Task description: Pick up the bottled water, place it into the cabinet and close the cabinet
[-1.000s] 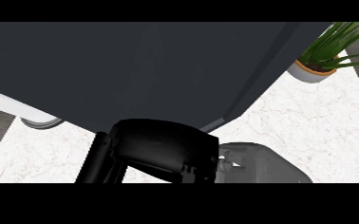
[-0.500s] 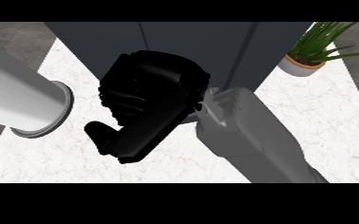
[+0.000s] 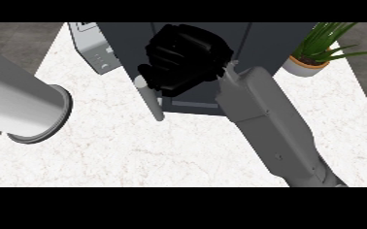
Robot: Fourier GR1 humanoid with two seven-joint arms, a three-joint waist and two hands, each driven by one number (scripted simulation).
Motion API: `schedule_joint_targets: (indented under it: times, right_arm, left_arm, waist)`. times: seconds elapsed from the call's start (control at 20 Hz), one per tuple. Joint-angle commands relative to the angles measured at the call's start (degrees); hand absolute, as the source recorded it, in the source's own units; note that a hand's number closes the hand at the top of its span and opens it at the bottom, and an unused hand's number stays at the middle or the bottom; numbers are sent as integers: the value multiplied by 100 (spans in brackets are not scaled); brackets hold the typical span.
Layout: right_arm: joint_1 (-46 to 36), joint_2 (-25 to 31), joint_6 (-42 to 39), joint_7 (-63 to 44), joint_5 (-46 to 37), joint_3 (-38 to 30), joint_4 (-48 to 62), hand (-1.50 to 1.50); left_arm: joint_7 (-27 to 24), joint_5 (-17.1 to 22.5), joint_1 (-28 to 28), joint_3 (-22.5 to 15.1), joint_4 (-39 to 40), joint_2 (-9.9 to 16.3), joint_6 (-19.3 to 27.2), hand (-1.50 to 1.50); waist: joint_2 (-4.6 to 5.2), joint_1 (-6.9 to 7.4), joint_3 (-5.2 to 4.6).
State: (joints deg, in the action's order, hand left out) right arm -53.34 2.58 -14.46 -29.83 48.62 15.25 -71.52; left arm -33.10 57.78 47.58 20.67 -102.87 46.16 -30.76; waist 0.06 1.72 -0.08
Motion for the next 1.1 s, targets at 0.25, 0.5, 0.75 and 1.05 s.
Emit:
schedule_joint_targets:
  times: [0.25,0.5,0.75,1.05]
  right_arm:
    - [-528,107,-445,1067,-959,-397,1017,150]
    - [-972,61,-129,1544,-1296,-691,1148,-150]
    - [-1269,293,103,1586,-1495,-904,1263,-150]
    - [-1500,175,346,1588,-1568,-983,1407,-150]
  left_arm:
    - [78,-336,-139,72,266,-444,-659,-150]
    - [444,-200,-431,83,28,-365,-204,-150]
    - [417,-323,-376,108,-44,-484,-305,-150]
    - [603,-296,-662,22,-27,-427,-275,-150]
  waist:
    - [8,-1,5]
    - [30,-16,8]
    - [23,72,9]
    - [43,48,5]
